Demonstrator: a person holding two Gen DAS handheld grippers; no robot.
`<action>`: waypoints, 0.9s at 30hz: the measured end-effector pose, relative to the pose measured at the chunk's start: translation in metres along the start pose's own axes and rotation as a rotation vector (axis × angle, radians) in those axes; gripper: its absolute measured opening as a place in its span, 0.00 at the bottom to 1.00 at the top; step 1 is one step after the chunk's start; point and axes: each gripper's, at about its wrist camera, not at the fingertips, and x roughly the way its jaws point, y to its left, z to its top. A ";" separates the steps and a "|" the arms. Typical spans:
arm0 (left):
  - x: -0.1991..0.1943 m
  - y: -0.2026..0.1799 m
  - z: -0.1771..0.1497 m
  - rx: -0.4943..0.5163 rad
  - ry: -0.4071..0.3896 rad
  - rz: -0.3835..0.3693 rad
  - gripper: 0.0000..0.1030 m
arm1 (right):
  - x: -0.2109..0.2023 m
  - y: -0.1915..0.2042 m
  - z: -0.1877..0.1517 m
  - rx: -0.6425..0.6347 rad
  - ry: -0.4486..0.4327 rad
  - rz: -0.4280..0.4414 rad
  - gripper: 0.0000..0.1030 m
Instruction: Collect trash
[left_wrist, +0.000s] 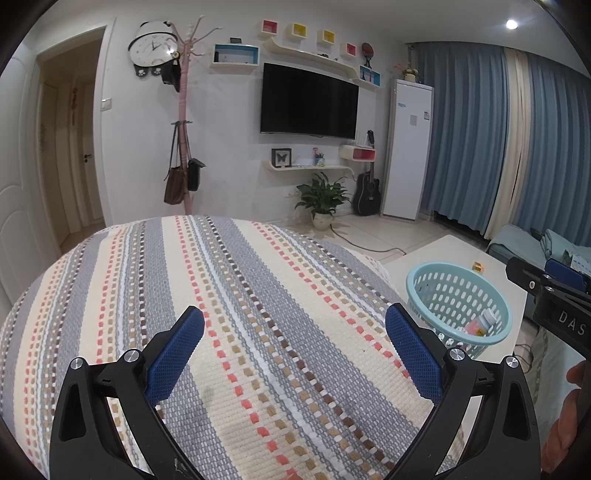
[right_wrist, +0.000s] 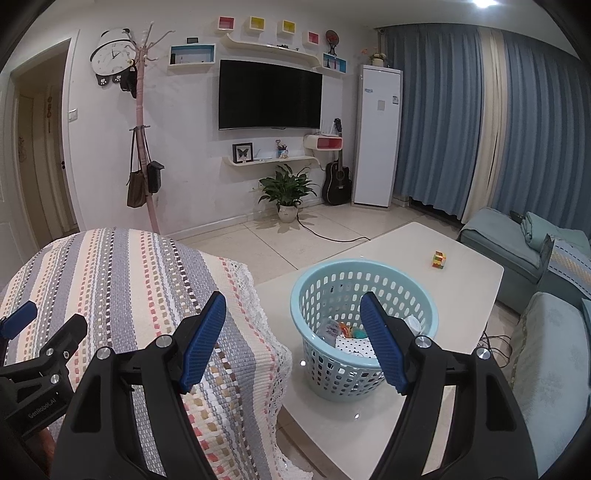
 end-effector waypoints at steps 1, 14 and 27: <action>0.000 0.000 0.000 -0.001 0.000 0.001 0.93 | 0.000 0.000 0.000 0.001 0.002 0.000 0.69; 0.001 0.000 -0.001 0.012 -0.005 0.008 0.93 | 0.003 0.003 0.003 0.005 0.018 0.011 0.69; -0.001 -0.001 -0.001 0.040 -0.020 0.041 0.93 | 0.008 0.002 0.002 0.012 0.032 0.019 0.69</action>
